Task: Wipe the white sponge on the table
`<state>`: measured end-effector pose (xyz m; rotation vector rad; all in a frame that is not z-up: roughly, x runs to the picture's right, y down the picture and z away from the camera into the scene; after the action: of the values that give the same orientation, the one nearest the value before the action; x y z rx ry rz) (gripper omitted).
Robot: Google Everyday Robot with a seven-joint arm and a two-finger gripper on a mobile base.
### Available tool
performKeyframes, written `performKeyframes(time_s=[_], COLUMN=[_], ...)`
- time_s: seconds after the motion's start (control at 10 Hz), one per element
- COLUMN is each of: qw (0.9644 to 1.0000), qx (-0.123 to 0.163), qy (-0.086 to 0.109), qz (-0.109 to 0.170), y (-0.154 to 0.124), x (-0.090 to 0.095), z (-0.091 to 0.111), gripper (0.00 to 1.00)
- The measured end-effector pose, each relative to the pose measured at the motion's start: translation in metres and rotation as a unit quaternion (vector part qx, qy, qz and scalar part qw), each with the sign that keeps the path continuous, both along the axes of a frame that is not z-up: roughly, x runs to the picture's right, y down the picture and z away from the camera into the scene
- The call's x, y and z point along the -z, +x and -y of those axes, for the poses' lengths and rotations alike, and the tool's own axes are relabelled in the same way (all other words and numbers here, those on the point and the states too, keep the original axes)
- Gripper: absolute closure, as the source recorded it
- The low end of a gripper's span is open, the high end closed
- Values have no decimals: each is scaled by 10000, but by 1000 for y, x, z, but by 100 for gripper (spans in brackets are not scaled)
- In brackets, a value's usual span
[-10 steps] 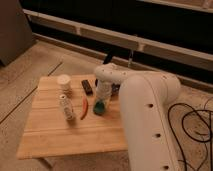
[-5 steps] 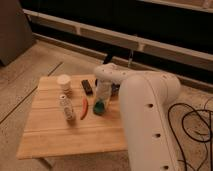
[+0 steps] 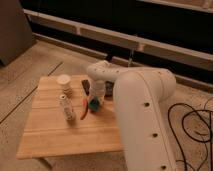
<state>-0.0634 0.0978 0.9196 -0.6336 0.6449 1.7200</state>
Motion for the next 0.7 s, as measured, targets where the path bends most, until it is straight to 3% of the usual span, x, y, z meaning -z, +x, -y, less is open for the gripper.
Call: performKeyframes(time_s=[0.4, 0.7], qw=[9984, 9953], qx=[-24, 92], qy=[-467, -552], qz=[-321, -791], y=[11, 36], x=[-7, 0], z=[-34, -49], gripper=[89, 89])
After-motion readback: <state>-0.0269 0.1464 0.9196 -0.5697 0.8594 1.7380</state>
